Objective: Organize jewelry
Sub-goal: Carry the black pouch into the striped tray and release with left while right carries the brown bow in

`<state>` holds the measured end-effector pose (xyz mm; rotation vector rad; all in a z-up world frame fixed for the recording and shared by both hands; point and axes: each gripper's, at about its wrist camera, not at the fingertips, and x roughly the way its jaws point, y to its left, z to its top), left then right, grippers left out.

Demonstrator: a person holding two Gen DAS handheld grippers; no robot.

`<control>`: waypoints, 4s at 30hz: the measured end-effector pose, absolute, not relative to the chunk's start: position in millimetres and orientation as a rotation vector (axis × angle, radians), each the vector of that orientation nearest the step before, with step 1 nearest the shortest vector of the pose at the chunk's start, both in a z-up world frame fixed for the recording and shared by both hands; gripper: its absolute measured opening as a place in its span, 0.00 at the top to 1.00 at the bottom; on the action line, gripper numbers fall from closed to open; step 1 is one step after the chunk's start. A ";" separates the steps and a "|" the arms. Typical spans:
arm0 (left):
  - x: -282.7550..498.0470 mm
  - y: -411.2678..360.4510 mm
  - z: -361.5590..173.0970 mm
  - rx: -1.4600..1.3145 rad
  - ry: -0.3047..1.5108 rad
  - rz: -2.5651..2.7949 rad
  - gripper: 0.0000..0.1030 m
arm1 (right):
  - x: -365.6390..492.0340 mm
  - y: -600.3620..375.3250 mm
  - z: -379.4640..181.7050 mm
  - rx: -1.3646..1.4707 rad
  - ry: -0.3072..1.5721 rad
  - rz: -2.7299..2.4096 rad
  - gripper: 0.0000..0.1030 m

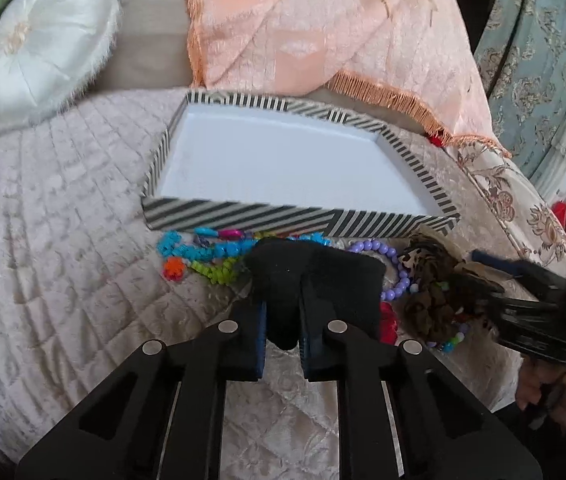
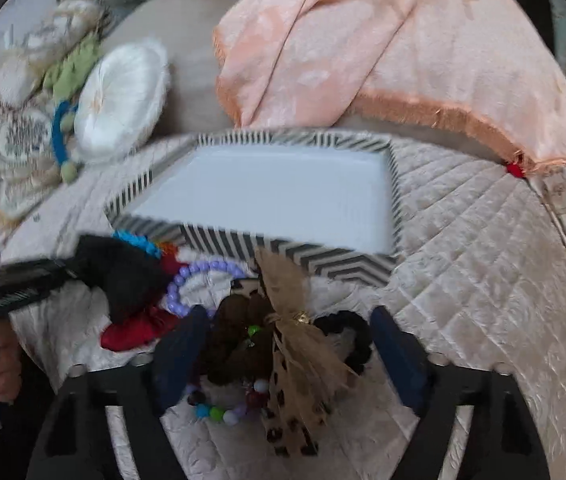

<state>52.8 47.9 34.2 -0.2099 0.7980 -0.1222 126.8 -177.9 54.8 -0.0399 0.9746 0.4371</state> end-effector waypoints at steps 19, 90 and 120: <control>43.0 76.6 61.5 -0.327 0.693 -0.101 0.89 | 114.5 -202.8 86.1 0.135 0.886 0.436 0.83; 188.1 71.1 29.9 -0.154 0.824 0.030 0.65 | 246.8 -168.8 29.9 0.247 1.098 0.243 0.82; 73.0 94.8 61.0 -0.133 0.782 0.121 0.02 | 144.6 -228.0 100.9 0.089 0.806 0.077 0.07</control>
